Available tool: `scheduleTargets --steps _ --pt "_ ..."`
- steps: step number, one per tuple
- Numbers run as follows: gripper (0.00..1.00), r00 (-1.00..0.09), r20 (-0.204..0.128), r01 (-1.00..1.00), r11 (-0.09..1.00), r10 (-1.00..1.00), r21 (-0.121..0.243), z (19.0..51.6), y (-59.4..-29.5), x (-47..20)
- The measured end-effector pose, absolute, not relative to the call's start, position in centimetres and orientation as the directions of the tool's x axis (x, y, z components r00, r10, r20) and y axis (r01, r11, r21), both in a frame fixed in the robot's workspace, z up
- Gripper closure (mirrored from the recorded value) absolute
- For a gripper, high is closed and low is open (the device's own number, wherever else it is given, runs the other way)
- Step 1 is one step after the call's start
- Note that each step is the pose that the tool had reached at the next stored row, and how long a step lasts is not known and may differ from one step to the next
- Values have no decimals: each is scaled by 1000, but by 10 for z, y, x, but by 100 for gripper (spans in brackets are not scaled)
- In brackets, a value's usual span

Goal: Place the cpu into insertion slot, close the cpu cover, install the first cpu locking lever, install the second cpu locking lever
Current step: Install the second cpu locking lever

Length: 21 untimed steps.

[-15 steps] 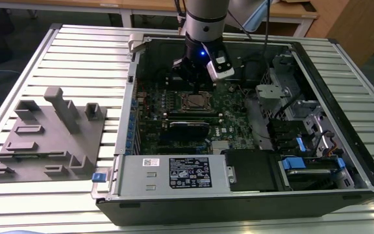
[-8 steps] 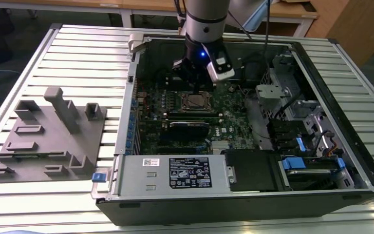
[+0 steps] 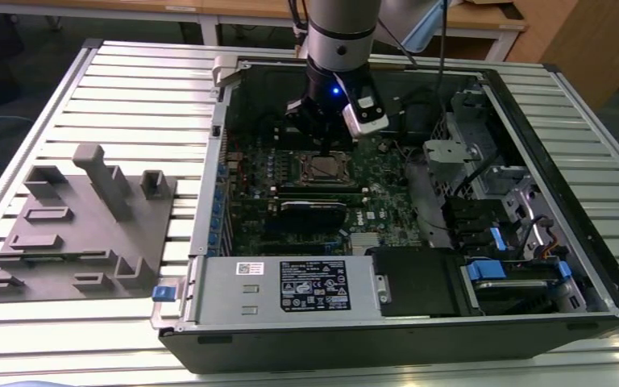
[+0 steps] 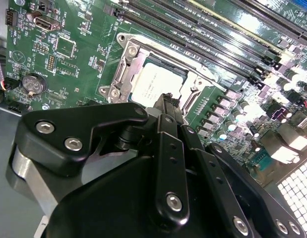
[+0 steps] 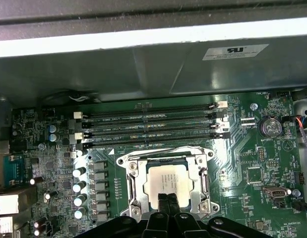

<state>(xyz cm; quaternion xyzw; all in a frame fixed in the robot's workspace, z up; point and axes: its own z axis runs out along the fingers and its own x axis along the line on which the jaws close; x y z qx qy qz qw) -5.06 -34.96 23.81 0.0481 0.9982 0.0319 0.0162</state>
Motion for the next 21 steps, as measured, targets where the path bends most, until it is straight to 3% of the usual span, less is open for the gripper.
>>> scheduleTargets --steps 21 --pt "89 -995 -29 95 993 97 65 241 -352 -51"
